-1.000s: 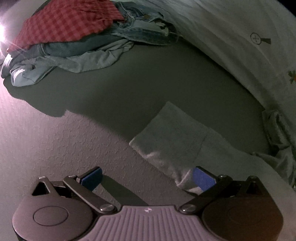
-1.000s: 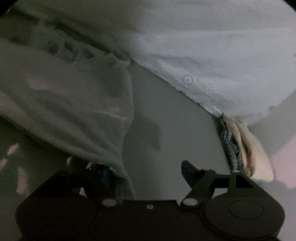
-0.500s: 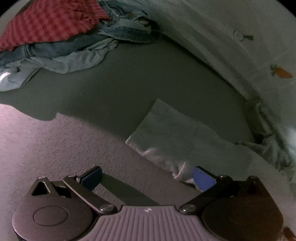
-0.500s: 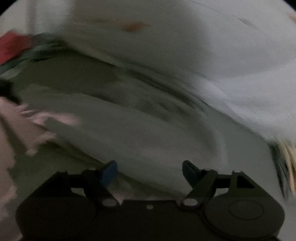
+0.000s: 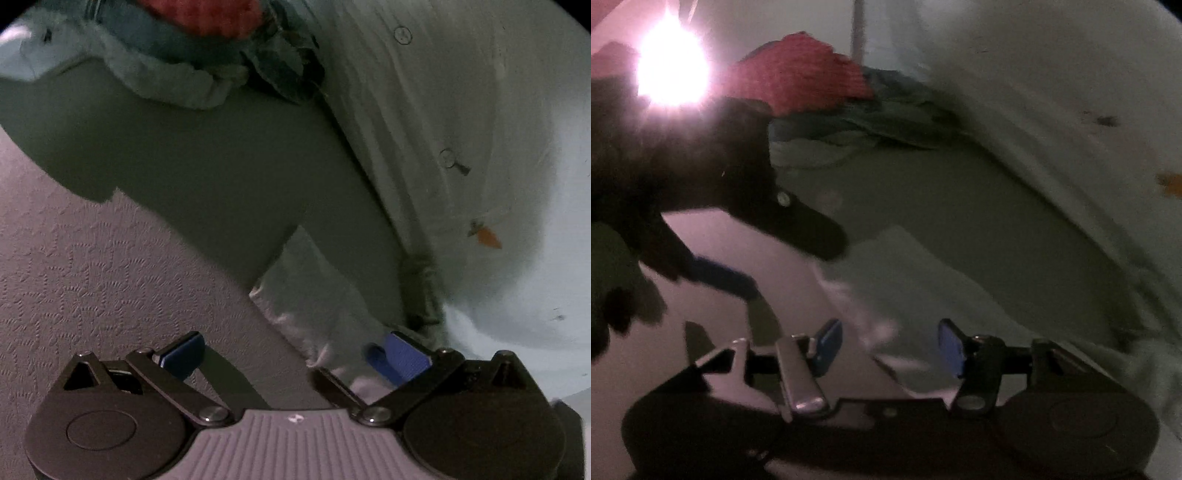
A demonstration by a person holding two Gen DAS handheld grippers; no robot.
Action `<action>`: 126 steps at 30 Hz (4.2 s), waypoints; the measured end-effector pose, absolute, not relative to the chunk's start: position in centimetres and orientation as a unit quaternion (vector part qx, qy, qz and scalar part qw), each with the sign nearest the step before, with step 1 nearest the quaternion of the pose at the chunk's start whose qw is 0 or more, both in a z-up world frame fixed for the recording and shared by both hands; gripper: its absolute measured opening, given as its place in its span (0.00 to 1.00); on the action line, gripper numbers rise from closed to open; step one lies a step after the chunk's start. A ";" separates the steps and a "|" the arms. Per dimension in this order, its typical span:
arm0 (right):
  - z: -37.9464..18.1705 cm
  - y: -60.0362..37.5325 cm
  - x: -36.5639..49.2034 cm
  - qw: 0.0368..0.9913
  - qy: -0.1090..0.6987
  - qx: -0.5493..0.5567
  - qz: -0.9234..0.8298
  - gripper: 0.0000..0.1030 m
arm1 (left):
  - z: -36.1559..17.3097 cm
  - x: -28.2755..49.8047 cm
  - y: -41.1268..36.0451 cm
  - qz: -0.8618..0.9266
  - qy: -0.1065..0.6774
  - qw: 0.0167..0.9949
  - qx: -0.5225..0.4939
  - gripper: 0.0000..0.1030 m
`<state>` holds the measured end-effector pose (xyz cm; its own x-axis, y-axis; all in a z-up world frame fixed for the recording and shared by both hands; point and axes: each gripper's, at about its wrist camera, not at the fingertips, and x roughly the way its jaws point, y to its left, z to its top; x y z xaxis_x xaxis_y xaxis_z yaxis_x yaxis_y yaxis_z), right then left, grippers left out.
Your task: Fold clothes
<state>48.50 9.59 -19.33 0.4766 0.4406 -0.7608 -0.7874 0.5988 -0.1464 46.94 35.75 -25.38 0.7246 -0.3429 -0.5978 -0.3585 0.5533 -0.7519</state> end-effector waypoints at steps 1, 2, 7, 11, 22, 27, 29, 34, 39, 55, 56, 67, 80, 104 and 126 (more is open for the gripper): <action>-19.7 10.2 48.7 0.822 0.354 -0.253 0.369 0.47 | -25.5 46.9 36.0 0.001 0.368 0.795 -0.482 1.00; -20.0 10.7 49.0 0.821 0.363 -0.255 0.360 0.38 | -25.7 46.8 36.2 -0.003 0.365 0.790 -0.492 1.00; -18.2 10.0 49.6 0.844 0.380 -0.189 0.327 0.06 | -26.1 46.4 36.6 -0.011 0.348 0.776 -0.526 1.00; -14.1 4.4 50.2 0.884 0.364 -0.093 0.278 0.05 | -25.9 46.5 36.3 -0.005 0.349 0.775 -0.526 1.00; -11.6 -23.6 47.4 0.934 0.343 0.096 -0.007 0.17 | -22.7 50.2 30.7 0.070 0.427 0.824 -0.365 1.00; -15.1 -30.3 46.1 0.906 0.379 0.163 -0.094 0.46 | -21.3 52.8 26.3 0.049 0.461 0.827 -0.318 1.00; -15.5 -31.2 45.9 0.903 0.372 0.186 -0.107 0.46 | -20.2 54.0 24.0 0.027 0.463 0.834 -0.298 1.00; -15.4 -29.4 46.8 0.923 0.353 0.126 -0.086 0.53 | -17.3 56.9 16.6 -0.011 0.459 0.873 -0.162 1.00; -18.4 -27.4 49.2 0.902 0.427 0.007 -0.065 0.82 | -19.7 60.3 9.1 -0.038 0.503 0.864 -0.002 1.00; -13.3 -30.7 59.2 0.938 0.346 -0.009 -0.035 0.99 | -17.6 71.9 11.6 -0.007 0.453 0.884 -0.116 1.00; -13.7 -30.4 60.8 0.936 0.348 -0.032 -0.038 0.99 | -18.0 73.2 11.5 0.001 0.453 0.885 -0.112 1.00; -20.1 -23.4 73.4 0.903 0.363 -0.226 -0.034 0.98 | -21.7 81.4 5.8 0.060 0.458 0.882 0.098 1.00; -15.3 -24.5 67.1 0.929 0.244 -0.250 -0.124 0.97 | -16.1 76.8 3.0 0.110 0.341 0.922 0.147 1.00; -15.8 -25.3 46.9 0.925 0.219 -0.270 -0.153 0.98 | -11.8 53.0 -0.1 0.085 0.270 0.929 0.238 1.00; -17.4 -28.2 44.8 0.923 0.349 -0.160 -0.035 0.98 | -12.4 49.1 3.7 -0.088 0.407 0.906 0.076 1.00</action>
<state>44.81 -28.16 -17.43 0.7546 -0.1759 -0.6321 -0.0479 0.9461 -0.3204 49.14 3.68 -12.44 0.6541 -0.0975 -0.7501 0.2208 0.9731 0.0661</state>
